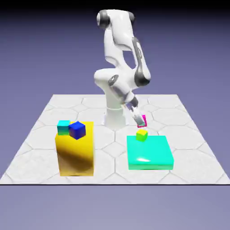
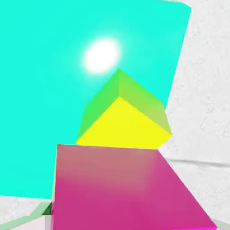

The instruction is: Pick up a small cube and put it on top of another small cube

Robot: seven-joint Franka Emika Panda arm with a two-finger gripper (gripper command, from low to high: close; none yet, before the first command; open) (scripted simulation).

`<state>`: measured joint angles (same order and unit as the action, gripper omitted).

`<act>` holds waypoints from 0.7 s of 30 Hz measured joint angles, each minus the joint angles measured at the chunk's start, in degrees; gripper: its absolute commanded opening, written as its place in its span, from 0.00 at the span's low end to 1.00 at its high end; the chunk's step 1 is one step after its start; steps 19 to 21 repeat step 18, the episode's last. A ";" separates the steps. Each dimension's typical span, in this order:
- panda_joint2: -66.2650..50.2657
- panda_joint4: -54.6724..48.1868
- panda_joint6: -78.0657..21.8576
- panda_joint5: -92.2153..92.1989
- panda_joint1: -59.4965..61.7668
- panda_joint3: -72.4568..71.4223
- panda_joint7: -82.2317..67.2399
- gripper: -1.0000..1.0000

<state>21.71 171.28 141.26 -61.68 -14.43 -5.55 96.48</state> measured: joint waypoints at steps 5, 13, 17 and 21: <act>-4.33 -0.06 4.98 -2.38 -6.42 4.20 -1.77 1.00; 5.46 0.08 -6.37 3.18 8.10 -5.28 2.36 1.00; 11.06 0.16 -12.86 6.35 16.40 -10.70 4.73 1.00; 12.46 0.18 -14.48 7.15 18.47 -12.05 5.32 1.00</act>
